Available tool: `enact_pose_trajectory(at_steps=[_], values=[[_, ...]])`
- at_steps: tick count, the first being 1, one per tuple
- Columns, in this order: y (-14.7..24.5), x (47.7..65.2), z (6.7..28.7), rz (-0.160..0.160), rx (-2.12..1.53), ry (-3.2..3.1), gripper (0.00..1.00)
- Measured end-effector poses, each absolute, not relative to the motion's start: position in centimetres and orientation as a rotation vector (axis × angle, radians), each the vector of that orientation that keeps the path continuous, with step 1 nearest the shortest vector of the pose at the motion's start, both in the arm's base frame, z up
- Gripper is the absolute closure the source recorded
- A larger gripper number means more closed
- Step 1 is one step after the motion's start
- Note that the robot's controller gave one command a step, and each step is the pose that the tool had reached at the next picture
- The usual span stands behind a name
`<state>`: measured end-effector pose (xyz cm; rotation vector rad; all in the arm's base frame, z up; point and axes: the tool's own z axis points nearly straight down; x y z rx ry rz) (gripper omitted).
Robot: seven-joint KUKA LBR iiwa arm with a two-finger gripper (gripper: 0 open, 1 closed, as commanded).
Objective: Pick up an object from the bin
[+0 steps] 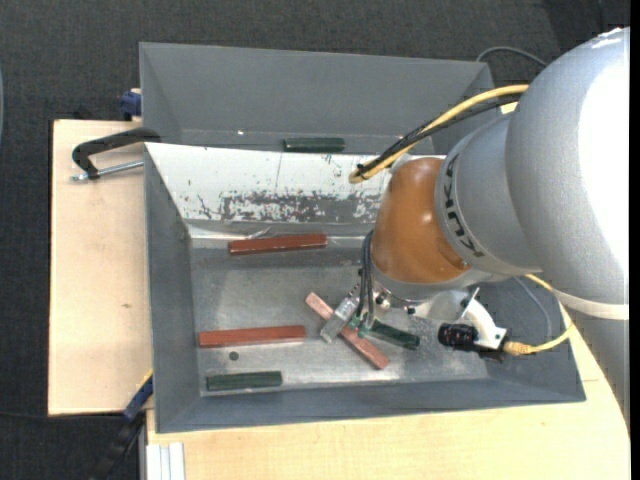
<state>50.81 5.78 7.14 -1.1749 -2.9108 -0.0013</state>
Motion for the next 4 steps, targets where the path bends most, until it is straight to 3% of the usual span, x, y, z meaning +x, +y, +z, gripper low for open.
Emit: enact_pose_trajectory(at_steps=[1, 2, 3, 4], values=[[5.3, 52.5, 12.8, 0.001, -1.118, -2.934, 1.0], [5.1, 51.6, 15.8, -0.006, -1.144, -2.932, 1.0], [6.4, 52.6, 19.3, 0.0, -1.109, -2.94, 1.0], [3.4, 52.7, 23.4, -0.006, -1.093, -2.947, 1.0]])
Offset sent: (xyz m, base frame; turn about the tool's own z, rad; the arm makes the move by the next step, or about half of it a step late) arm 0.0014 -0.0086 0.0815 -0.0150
